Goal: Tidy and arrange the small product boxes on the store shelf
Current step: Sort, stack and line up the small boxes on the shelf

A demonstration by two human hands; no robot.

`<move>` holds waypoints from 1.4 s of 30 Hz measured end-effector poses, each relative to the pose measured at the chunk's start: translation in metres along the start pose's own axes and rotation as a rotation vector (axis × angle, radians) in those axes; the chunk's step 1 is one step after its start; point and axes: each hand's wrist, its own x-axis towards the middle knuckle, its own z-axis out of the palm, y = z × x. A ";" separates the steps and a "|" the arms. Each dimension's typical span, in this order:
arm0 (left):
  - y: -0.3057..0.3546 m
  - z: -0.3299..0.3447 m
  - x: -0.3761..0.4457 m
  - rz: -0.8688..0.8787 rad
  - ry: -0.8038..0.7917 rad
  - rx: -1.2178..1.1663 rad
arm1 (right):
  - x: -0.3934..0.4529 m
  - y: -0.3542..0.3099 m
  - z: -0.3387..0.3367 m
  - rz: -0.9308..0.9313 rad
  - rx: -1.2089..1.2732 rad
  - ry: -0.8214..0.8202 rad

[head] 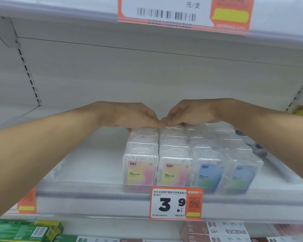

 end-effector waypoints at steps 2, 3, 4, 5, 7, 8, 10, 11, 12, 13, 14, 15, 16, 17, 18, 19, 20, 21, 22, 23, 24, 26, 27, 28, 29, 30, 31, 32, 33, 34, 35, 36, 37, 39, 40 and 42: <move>0.002 0.000 0.001 -0.015 0.009 0.050 | -0.003 0.000 -0.001 0.002 0.019 0.015; 0.002 0.000 0.001 -0.027 0.026 0.083 | -0.006 0.000 -0.001 0.012 0.036 0.030; 0.004 0.000 0.002 -0.034 0.045 0.106 | -0.008 0.002 -0.002 0.031 0.051 0.055; 0.005 -0.001 0.003 -0.032 0.067 0.106 | -0.011 0.004 -0.004 0.054 0.061 0.091; 0.009 -0.001 0.006 -0.009 0.106 0.055 | -0.019 0.010 -0.010 0.101 0.045 0.148; 0.011 0.000 0.007 0.005 0.112 0.042 | -0.025 0.014 -0.012 0.115 0.024 0.158; 0.013 0.003 0.012 0.036 0.096 0.085 | -0.037 0.025 -0.012 0.130 -0.022 0.155; 0.014 0.006 0.013 0.048 0.084 0.123 | -0.042 0.030 -0.010 0.133 -0.042 0.153; 0.015 0.008 0.015 0.056 0.074 0.160 | -0.047 0.034 -0.007 0.129 -0.052 0.154; 0.015 0.010 0.016 0.054 0.068 0.185 | -0.050 0.037 -0.003 0.118 -0.048 0.157; 0.016 0.010 0.016 0.046 0.064 0.196 | -0.051 0.040 0.001 0.104 -0.039 0.165; 0.017 0.010 0.016 0.039 0.059 0.202 | -0.051 0.041 0.005 0.090 -0.033 0.181; 0.018 0.010 0.016 0.034 0.055 0.212 | -0.050 0.041 0.007 0.080 -0.038 0.202; 0.019 0.010 0.015 0.033 0.048 0.225 | -0.048 0.041 0.009 0.077 -0.048 0.217; 0.019 0.010 0.015 0.030 0.040 0.242 | -0.048 0.039 0.009 0.078 -0.064 0.220; 0.021 0.010 0.014 0.027 0.030 0.254 | -0.048 0.039 0.009 0.082 -0.076 0.210; 0.022 0.010 0.014 0.017 0.019 0.258 | -0.049 0.039 0.008 0.088 -0.079 0.199; 0.023 0.010 0.013 0.006 0.008 0.251 | -0.051 0.038 0.008 0.093 -0.068 0.196; 0.025 0.010 0.013 -0.002 0.006 0.243 | -0.053 0.039 0.007 0.098 -0.047 0.210; 0.027 0.010 0.012 -0.003 0.016 0.237 | -0.056 0.040 0.005 0.104 -0.024 0.242; 0.029 0.010 0.012 0.001 0.040 0.230 | -0.060 0.041 0.003 0.107 -0.002 0.294; 0.033 0.012 0.010 0.016 0.110 0.192 | -0.070 0.047 -0.002 0.142 0.021 0.406; 0.036 0.013 0.008 0.025 0.136 0.166 | -0.075 0.051 -0.003 0.183 0.036 0.441; 0.038 0.014 0.006 0.029 0.154 0.148 | -0.079 0.056 -0.002 0.239 0.077 0.460; 0.040 0.014 0.004 0.030 0.166 0.148 | -0.083 0.060 -0.001 0.310 0.159 0.455; 0.041 0.014 0.001 0.020 0.181 0.163 | -0.086 0.063 0.003 0.373 0.266 0.427; 0.042 0.014 -0.002 -0.003 0.204 0.183 | -0.088 0.066 0.008 0.407 0.365 0.396; 0.042 0.014 -0.005 -0.038 0.229 0.197 | -0.089 0.069 0.012 0.416 0.430 0.377; 0.041 0.015 -0.009 -0.080 0.245 0.193 | -0.091 0.072 0.017 0.416 0.468 0.368; 0.038 0.016 -0.012 -0.123 0.249 0.163 | -0.091 0.075 0.021 0.412 0.495 0.373; 0.035 0.017 -0.015 -0.157 0.244 0.111 | -0.091 0.076 0.023 0.410 0.513 0.384; 0.031 0.018 -0.019 -0.181 0.238 0.052 | -0.091 0.077 0.025 0.409 0.519 0.392; 0.029 0.020 -0.022 -0.201 0.236 0.007 | -0.090 0.078 0.027 0.403 0.524 0.409; 0.025 0.025 -0.028 -0.223 0.240 -0.061 | -0.090 0.078 0.033 0.405 0.593 0.424; 0.023 0.028 -0.029 -0.226 0.242 -0.103 | -0.090 0.079 0.035 0.407 0.663 0.423; 0.021 0.034 -0.030 -0.232 0.266 -0.176 | -0.086 0.086 0.039 0.411 0.799 0.428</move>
